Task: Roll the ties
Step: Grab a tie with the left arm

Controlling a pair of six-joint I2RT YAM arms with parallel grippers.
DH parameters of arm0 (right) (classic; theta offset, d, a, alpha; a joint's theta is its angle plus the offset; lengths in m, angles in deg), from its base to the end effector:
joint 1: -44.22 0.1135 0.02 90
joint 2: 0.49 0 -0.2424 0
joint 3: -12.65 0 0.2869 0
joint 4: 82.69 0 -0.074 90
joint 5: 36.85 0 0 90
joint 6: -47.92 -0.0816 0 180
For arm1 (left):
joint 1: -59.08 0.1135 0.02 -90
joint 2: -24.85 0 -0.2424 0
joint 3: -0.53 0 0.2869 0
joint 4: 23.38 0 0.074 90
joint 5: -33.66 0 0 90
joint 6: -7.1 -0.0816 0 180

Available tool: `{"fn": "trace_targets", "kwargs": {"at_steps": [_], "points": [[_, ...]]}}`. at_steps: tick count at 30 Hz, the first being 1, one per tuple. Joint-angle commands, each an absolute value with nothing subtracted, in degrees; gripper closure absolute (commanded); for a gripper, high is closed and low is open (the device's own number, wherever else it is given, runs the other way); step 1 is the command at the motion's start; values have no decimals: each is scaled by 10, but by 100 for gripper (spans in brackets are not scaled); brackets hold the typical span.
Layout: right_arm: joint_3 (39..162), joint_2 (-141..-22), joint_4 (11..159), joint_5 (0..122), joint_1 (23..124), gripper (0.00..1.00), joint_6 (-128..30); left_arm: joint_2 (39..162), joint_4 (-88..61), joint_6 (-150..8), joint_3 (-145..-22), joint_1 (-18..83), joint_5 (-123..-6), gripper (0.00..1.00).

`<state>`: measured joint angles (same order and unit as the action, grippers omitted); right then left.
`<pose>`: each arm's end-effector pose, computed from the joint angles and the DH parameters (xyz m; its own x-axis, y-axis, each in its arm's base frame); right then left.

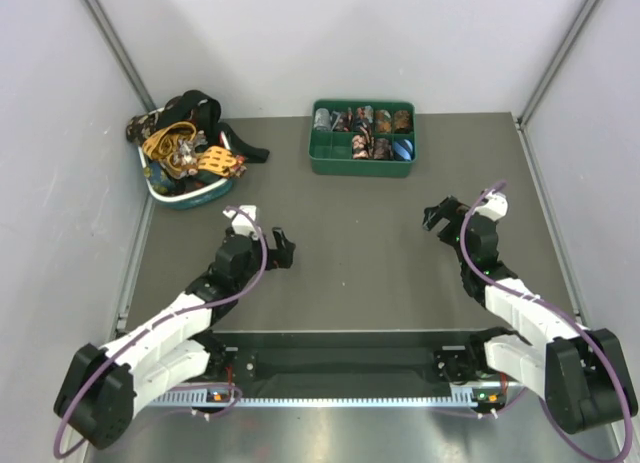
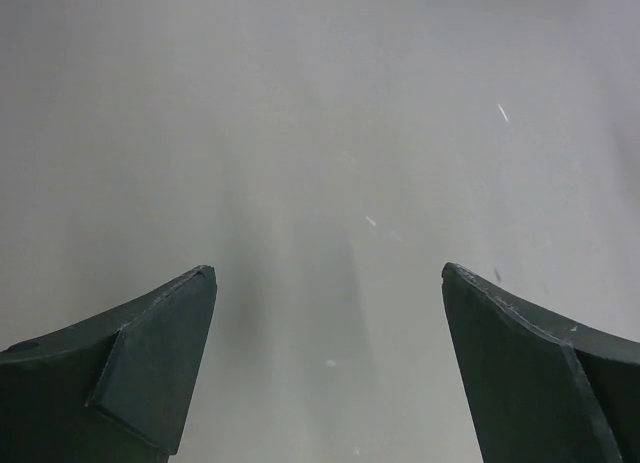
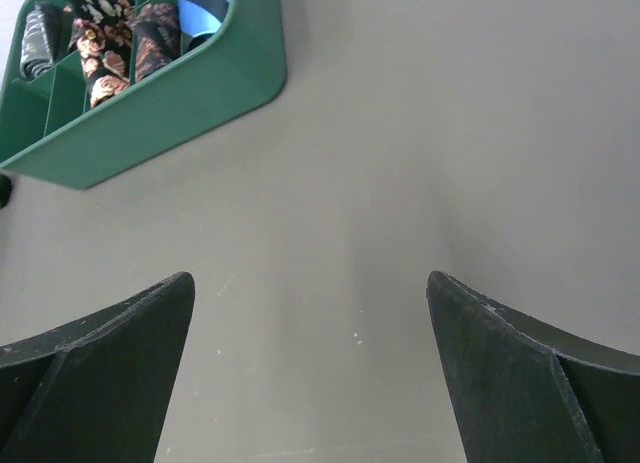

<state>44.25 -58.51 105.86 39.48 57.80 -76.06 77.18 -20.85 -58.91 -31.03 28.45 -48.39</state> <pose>0.2907 0.0504 0.1444 -0.2527 0.4977 -0.8298 0.1588 0.8673 0.4718 0.2487 -0.1341 0.1424 -0.4717 -0.1887 -0.8614 0.2228 0.9197 -0.3234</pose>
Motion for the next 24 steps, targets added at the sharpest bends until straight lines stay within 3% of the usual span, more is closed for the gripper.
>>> {"fn": "trace_targets", "kwargs": {"at_steps": [1,4,9,15,19,24], "points": [[448,-577,1096,413,574,0,-743,728,-176,-556,-317,285,-364,1],[454,-582,1093,421,575,0,-735,727,-82,-517,-400,287,-308,1],[444,-591,1120,452,575,0,-734,812,140,-480,-649,324,-210,1],[443,-587,1122,473,575,0,-729,964,251,-461,-874,546,-352,4],[437,-582,1130,480,574,0,-729,1077,282,-455,-999,586,-365,6],[443,-598,1131,492,574,0,-731,1190,307,-438,-1072,635,-381,11]]}}
